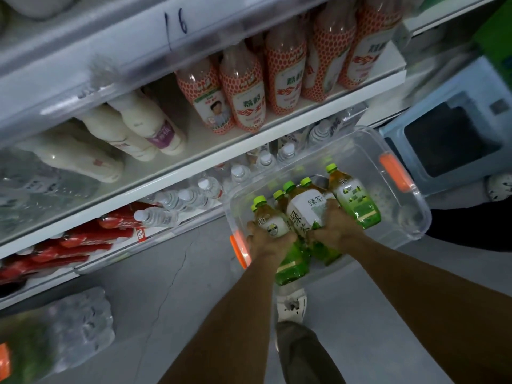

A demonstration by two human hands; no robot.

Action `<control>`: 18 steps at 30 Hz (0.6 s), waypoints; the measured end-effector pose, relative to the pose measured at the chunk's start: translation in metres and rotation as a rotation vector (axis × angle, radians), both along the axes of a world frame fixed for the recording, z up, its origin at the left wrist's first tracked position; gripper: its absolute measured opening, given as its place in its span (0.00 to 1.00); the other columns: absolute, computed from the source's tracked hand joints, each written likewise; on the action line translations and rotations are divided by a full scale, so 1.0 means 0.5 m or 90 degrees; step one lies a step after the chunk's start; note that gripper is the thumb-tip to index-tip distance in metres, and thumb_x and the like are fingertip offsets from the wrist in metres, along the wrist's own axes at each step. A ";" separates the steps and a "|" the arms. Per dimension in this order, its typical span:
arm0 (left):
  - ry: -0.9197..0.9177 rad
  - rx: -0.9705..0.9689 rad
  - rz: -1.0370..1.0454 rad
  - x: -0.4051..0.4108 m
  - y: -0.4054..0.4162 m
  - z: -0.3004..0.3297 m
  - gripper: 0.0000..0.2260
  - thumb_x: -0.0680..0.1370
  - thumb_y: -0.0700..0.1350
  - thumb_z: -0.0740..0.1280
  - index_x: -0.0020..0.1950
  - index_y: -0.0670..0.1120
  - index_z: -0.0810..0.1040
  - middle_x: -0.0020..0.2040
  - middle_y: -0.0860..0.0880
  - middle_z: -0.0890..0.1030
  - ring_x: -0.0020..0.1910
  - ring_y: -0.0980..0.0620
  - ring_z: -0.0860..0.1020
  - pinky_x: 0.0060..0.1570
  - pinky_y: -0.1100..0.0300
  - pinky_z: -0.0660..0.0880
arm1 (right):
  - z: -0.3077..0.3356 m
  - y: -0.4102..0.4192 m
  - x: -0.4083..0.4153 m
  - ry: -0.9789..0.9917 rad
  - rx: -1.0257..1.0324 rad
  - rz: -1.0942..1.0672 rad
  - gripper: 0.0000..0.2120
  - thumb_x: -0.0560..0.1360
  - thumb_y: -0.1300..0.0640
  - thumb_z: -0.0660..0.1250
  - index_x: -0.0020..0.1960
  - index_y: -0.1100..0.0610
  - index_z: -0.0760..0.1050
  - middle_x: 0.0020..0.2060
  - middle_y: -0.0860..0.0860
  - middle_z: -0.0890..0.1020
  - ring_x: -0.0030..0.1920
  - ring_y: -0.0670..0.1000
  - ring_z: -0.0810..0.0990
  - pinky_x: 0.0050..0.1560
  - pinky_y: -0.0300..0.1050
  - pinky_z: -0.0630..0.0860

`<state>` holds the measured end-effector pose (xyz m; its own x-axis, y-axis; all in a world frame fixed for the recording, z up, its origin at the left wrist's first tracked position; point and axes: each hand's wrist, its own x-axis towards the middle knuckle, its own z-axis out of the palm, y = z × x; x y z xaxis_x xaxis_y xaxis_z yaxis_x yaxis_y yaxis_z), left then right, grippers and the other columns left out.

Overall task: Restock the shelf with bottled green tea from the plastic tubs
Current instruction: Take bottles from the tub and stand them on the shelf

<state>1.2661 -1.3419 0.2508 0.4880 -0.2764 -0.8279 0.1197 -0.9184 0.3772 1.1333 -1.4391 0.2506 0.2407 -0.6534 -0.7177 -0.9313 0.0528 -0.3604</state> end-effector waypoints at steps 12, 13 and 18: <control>0.094 -0.264 0.141 0.108 0.205 0.268 0.34 0.67 0.38 0.80 0.66 0.47 0.65 0.53 0.48 0.82 0.50 0.52 0.82 0.49 0.51 0.81 | 0.311 0.106 0.023 -0.294 0.162 -0.212 0.31 0.65 0.63 0.80 0.63 0.50 0.71 0.48 0.47 0.82 0.51 0.52 0.81 0.56 0.47 0.77; 0.109 -0.283 0.166 0.124 0.241 0.295 0.35 0.65 0.39 0.81 0.67 0.46 0.67 0.54 0.47 0.83 0.51 0.49 0.83 0.50 0.48 0.82 | 0.341 0.133 0.031 -0.317 0.181 -0.217 0.30 0.66 0.63 0.79 0.63 0.51 0.72 0.47 0.47 0.83 0.51 0.53 0.82 0.54 0.47 0.78; 0.187 -0.399 0.250 0.198 0.467 0.435 0.32 0.59 0.42 0.78 0.62 0.50 0.72 0.53 0.48 0.85 0.49 0.47 0.84 0.48 0.48 0.82 | 0.459 0.305 0.102 -0.398 0.261 -0.179 0.32 0.62 0.61 0.80 0.65 0.56 0.74 0.53 0.55 0.85 0.50 0.58 0.85 0.51 0.56 0.82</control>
